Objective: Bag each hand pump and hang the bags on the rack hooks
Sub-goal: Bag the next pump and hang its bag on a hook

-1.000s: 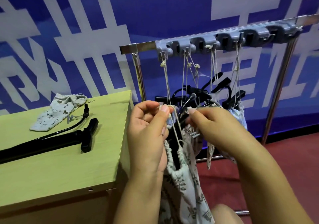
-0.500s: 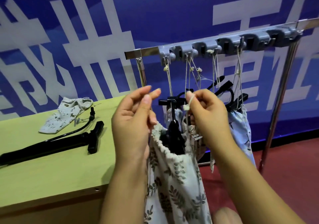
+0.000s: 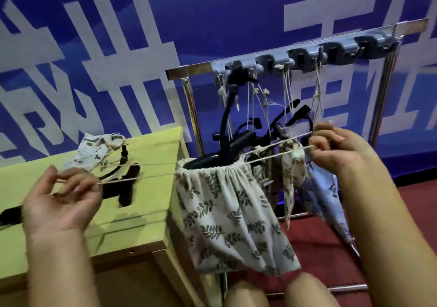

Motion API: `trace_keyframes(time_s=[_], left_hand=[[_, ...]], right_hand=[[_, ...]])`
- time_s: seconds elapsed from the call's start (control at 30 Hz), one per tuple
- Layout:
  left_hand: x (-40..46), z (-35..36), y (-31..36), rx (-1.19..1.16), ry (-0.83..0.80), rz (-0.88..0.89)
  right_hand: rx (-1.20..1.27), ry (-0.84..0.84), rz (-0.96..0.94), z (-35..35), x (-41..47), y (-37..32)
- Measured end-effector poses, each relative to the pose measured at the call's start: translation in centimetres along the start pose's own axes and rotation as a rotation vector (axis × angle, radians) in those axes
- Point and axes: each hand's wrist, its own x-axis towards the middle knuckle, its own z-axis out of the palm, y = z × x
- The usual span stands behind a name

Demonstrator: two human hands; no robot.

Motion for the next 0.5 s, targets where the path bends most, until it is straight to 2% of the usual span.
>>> trace_keyframes(time_s=[0.13,0.23,0.3,0.4,0.5], left_hand=[[0.0,-0.7,-0.8,-0.036,0.212,0.169],[0.1,-0.6,-1.4,-0.052,0.313,0.227],[0.3,-0.3,-0.9,0.037,0.319,0.217],[0.4,0.3,0.2,0.127,0.274,0.150],[0.3,0.3,0.6,0.081,0.241,0.145]], right_hand=[[0.082,0.096,-0.152,0.3,1.3,-0.1],[0.086,0.168,-0.159,0.3,1.3,0.2],[0.220,0.238,-0.114,0.1,1.3,-0.8],[0.596,0.334,-0.010,-0.1,1.5,-2.9],[0.714,0.332,0.057,0.0,1.5,-3.5]])
